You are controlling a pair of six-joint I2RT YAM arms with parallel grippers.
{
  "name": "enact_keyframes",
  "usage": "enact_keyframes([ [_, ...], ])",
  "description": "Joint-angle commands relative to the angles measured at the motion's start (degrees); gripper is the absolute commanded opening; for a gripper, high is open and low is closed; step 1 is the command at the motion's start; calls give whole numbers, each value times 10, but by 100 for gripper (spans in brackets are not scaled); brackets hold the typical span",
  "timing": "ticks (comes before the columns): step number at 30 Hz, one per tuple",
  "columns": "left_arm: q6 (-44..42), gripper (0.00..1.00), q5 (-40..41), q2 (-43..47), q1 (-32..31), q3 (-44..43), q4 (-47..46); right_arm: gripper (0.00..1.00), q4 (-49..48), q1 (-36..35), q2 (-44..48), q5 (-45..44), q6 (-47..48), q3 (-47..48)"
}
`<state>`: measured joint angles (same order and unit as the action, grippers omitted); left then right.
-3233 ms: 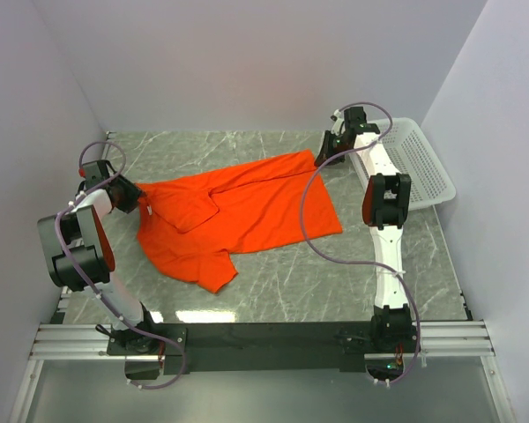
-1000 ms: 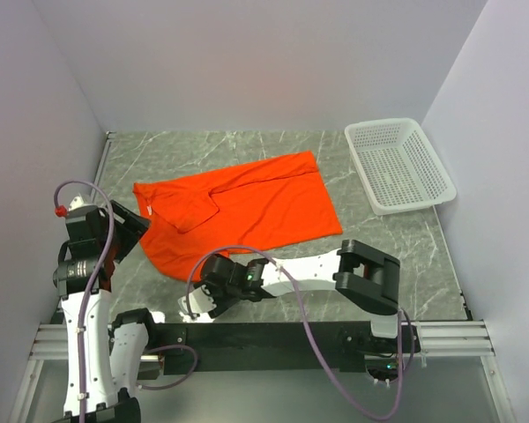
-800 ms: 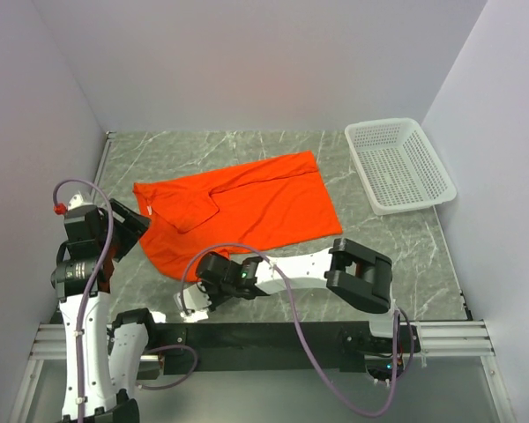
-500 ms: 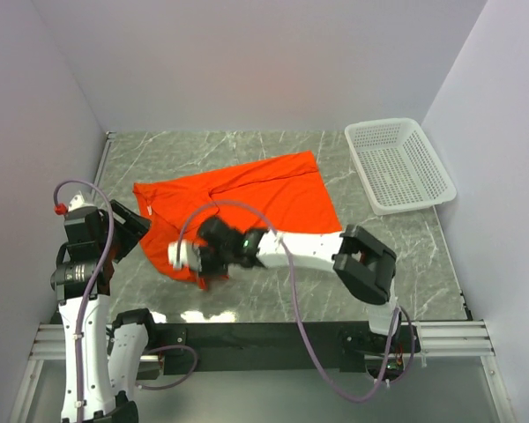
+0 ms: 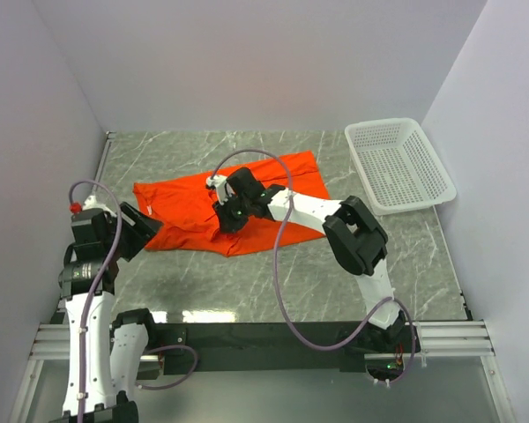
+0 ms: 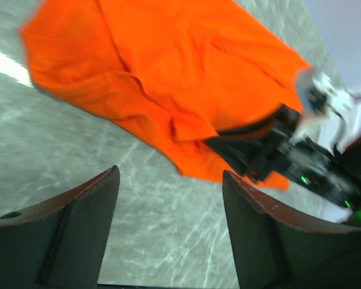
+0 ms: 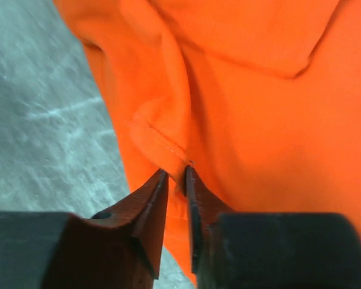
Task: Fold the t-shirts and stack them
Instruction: Fold the tshirt
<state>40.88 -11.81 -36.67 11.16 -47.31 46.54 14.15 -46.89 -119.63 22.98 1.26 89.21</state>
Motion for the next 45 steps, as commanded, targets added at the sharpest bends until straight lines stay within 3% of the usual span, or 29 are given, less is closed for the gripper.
enact_keyframes([
  [1, -19, 73, -102, -9, -2, 43, -73, 28, 29, -1, -11, 0, -35, 42],
  [4, -11, 68, -154, -34, -5, 76, -111, 37, 34, 7, -12, -7, -33, 52],
  [8, 5, 63, -160, -89, -46, 87, -149, 42, 40, 23, 3, -6, -9, 59],
  [12, 38, 62, -116, -154, -114, 74, -193, 47, 53, 43, 18, 11, 30, 65],
  [20, 60, 59, -18, -281, -220, 51, -270, 49, 131, 95, 60, 170, 153, 69],
  [26, -4, 58, 65, -397, -278, -22, -253, 49, 218, 143, 108, 213, 239, 50],
  [28, -39, 57, 113, -461, -312, -85, -217, 49, 206, 169, 141, 210, 237, 8],
  [35, -84, 54, 178, -582, -359, -162, -162, 49, 196, 215, 163, 227, 221, -18],
  [45, -96, 49, 249, -641, -397, -216, -121, 49, 196, 238, 157, 243, 210, -23],
])
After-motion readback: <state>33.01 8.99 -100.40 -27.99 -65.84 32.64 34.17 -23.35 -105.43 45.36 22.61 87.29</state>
